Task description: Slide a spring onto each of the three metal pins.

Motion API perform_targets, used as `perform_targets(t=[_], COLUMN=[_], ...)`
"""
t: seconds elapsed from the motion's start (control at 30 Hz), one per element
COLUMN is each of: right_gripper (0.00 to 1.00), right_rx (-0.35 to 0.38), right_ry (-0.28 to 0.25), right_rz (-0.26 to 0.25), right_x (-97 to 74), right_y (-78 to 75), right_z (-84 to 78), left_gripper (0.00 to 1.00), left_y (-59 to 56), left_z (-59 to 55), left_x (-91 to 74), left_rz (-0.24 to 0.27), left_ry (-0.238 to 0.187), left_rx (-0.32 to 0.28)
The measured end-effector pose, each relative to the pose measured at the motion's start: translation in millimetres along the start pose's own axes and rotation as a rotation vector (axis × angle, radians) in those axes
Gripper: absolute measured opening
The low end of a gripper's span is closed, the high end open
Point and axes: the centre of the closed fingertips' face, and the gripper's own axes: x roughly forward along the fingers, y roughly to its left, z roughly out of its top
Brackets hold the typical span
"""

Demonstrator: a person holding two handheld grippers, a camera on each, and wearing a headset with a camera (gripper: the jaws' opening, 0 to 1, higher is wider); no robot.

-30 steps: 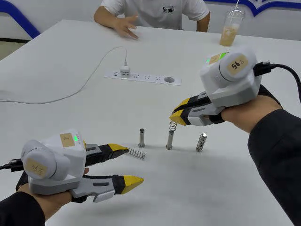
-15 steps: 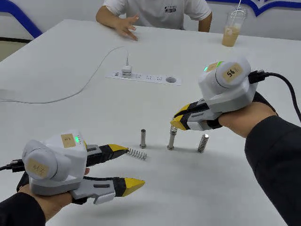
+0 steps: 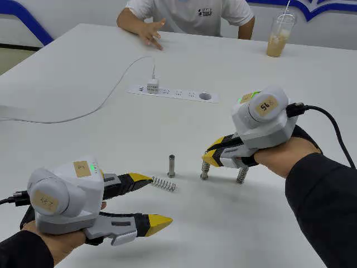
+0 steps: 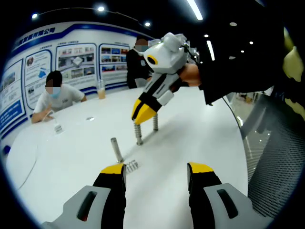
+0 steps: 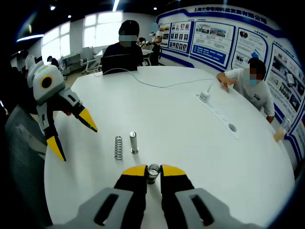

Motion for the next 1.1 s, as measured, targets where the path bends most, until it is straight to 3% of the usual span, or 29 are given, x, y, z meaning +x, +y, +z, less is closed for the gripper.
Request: perform_targets(t=[0.4, 0.67, 0.93, 1.1], right_gripper=[0.12, 0.15, 0.17, 0.17], right_rx=[-0.001, 0.002, -0.015, -0.036], right_ry=[0.033, 0.027, -0.034, -0.065], right_rz=[0.001, -0.003, -0.032, -0.02], right_x=[10.0, 8.8, -7.8, -10.0], right_y=[-0.3, -0.2, 1.8, 15.0], right_z=[-13.1, -13.7, 5.3, 17.4], left_gripper=[0.53, 0.52, 0.52, 0.53], left_y=[0.5, 0.8, 1.0, 1.4], left_z=[-1.5, -1.9, -1.6, -1.9], left_x=[-1.0, -1.0, -0.6, -0.4], left_rz=[0.002, 0.004, 0.007, 0.008], left_ry=[0.002, 0.001, 0.0, 0.0], left_rx=[-0.004, -0.006, -0.005, -0.004])
